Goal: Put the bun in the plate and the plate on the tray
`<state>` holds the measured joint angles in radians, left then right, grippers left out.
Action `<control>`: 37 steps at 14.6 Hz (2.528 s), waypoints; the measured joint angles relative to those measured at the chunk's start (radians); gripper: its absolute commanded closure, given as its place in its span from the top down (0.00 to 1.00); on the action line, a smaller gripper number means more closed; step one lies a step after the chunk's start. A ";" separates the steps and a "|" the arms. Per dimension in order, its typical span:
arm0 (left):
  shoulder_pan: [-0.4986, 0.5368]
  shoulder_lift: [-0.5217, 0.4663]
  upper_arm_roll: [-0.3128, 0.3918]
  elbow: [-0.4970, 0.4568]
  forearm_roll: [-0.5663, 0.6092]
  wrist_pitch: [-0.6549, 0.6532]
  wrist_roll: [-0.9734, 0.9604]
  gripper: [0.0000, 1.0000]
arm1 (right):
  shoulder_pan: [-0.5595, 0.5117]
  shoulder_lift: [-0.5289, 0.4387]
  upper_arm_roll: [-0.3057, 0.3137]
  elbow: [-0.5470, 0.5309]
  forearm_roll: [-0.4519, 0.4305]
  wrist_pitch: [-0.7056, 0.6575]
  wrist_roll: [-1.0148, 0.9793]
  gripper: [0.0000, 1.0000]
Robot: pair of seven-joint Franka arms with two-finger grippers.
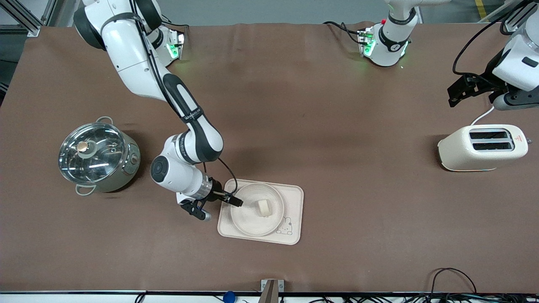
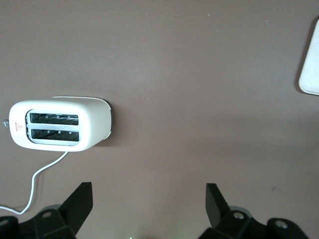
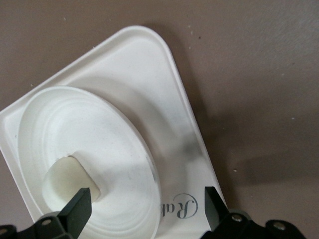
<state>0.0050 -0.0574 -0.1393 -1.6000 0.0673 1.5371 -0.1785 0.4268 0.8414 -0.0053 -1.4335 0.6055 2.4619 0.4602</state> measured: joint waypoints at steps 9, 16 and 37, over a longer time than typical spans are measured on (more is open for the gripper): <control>-0.003 0.002 -0.001 -0.001 -0.001 0.001 0.000 1.00 | -0.025 -0.322 -0.366 -0.053 -0.041 -0.564 -0.257 1.00; -0.008 0.002 -0.004 -0.001 -0.042 0.000 0.008 1.00 | -0.031 -0.590 -0.462 -0.075 -0.409 -0.893 -0.376 1.00; -0.004 -0.026 -0.010 -0.019 -0.043 0.018 0.139 1.00 | -0.428 -0.876 -0.090 -0.083 -0.622 -1.001 -0.449 1.00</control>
<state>0.0012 -0.0836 -0.1488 -1.6192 0.0247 1.5550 -0.0393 -0.0012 -0.0351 -0.0953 -1.5167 -0.0164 1.4607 0.0108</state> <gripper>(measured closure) 0.000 0.000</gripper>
